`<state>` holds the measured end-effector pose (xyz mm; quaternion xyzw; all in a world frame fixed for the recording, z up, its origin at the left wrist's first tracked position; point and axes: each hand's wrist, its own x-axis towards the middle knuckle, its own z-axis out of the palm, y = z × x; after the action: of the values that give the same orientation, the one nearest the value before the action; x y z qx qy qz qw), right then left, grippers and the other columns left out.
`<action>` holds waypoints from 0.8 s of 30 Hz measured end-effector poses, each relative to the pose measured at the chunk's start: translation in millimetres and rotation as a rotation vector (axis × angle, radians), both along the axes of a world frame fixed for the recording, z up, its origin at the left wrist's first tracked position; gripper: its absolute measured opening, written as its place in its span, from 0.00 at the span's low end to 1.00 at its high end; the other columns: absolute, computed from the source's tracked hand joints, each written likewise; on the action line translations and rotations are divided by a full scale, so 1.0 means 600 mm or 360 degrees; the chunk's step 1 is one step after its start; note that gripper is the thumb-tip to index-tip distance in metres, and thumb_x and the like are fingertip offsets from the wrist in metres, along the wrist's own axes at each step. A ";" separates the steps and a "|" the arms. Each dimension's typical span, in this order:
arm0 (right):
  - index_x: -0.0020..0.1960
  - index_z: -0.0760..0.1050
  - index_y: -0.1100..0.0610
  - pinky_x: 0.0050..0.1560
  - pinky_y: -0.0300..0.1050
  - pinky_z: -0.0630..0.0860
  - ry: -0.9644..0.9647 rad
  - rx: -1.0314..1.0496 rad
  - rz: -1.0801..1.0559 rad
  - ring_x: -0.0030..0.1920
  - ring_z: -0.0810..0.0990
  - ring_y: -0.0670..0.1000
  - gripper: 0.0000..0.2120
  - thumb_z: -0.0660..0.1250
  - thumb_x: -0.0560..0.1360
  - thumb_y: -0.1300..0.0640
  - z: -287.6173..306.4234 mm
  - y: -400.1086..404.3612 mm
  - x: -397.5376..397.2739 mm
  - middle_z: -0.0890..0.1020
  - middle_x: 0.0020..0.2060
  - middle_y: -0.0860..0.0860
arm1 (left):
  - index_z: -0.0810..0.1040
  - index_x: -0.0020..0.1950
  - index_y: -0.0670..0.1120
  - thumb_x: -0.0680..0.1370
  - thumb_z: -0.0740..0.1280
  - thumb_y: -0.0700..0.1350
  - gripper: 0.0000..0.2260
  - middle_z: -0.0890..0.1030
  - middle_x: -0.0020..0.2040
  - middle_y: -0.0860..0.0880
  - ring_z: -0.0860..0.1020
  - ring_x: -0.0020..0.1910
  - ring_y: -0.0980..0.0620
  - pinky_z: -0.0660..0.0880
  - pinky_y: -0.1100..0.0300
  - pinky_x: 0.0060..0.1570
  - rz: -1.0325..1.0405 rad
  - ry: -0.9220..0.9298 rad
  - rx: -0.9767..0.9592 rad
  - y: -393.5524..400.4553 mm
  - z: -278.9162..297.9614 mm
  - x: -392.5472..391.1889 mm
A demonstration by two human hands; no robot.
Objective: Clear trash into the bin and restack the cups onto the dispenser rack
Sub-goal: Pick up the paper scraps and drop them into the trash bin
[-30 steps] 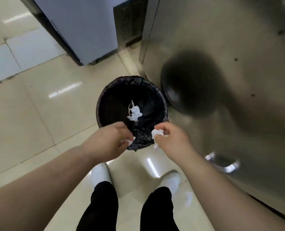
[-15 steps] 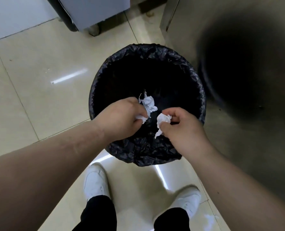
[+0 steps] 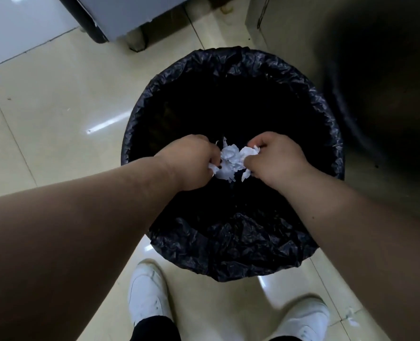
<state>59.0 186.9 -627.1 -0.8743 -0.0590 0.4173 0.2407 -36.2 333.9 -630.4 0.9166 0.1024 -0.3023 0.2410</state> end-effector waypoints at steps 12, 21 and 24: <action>0.59 0.77 0.56 0.54 0.48 0.79 0.0052 -0.0129 0.0277 0.53 0.80 0.56 0.15 0.68 0.73 0.61 -0.015 0.002 -0.023 0.81 0.54 0.56 | 0.79 0.62 0.50 0.77 0.67 0.50 0.14 0.78 0.59 0.49 0.76 0.58 0.48 0.74 0.57 0.56 0.0032 0.0185 0.0021 -0.009 -0.012 0.019; 0.63 0.74 0.56 0.55 0.45 0.77 0.0020 -0.0269 0.0722 0.57 0.78 0.56 0.14 0.63 0.78 0.60 0.085 0.022 -0.029 0.78 0.59 0.56 | 0.78 0.62 0.46 0.81 0.58 0.49 0.14 0.81 0.57 0.47 0.77 0.57 0.46 0.73 0.55 0.55 -0.0390 0.0595 0.0072 -0.030 0.063 0.012; 0.64 0.70 0.58 0.42 0.42 0.71 -0.0062 -0.0473 0.1151 0.50 0.74 0.52 0.17 0.63 0.76 0.59 0.146 0.031 -0.045 0.75 0.61 0.54 | 0.78 0.64 0.46 0.82 0.56 0.49 0.16 0.80 0.60 0.47 0.76 0.61 0.46 0.72 0.55 0.61 -0.0465 0.0606 0.0103 -0.032 0.124 0.004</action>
<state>31.8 205.4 -539.3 -0.8302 -0.3068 0.4626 -0.0524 -33.7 314.7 -555.8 0.8553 0.0219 -0.4980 0.1415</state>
